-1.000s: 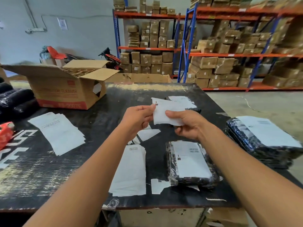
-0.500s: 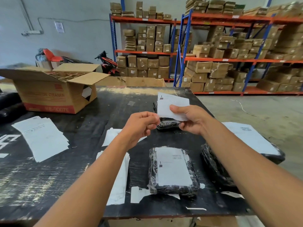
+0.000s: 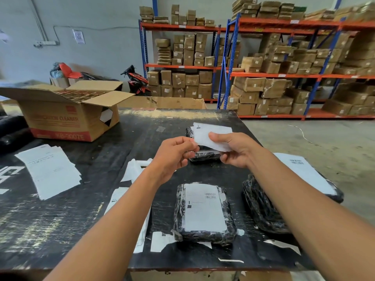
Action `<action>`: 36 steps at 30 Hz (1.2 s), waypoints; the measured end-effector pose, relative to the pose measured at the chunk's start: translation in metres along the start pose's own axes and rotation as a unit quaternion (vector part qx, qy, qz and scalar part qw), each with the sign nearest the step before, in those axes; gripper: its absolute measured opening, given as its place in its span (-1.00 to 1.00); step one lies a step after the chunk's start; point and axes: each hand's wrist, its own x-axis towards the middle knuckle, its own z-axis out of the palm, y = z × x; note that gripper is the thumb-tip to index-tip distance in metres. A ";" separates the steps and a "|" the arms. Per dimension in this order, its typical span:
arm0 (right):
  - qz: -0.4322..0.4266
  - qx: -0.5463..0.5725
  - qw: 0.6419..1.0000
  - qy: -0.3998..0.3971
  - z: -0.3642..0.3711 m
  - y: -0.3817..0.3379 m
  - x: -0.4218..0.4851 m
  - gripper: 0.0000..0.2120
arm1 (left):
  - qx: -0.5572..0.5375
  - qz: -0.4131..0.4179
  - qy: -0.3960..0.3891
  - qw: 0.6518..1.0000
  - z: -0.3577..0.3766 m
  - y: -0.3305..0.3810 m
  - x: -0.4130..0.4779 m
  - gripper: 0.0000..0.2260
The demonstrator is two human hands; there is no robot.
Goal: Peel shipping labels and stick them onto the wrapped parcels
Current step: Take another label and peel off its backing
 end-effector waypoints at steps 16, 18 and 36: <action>-0.196 -0.246 0.949 -0.038 0.014 0.002 -0.019 -0.93 | 0.032 0.010 0.033 0.999 0.001 -0.004 -0.006 -0.92; -0.180 -0.247 0.951 -0.055 0.014 0.002 -0.020 -0.92 | 0.040 0.009 0.047 0.998 0.000 -0.005 -0.006 -0.91; -0.163 -0.243 0.954 -0.070 0.009 0.008 -0.025 -0.85 | 0.122 0.021 0.047 0.991 0.000 -0.007 -0.007 -0.93</action>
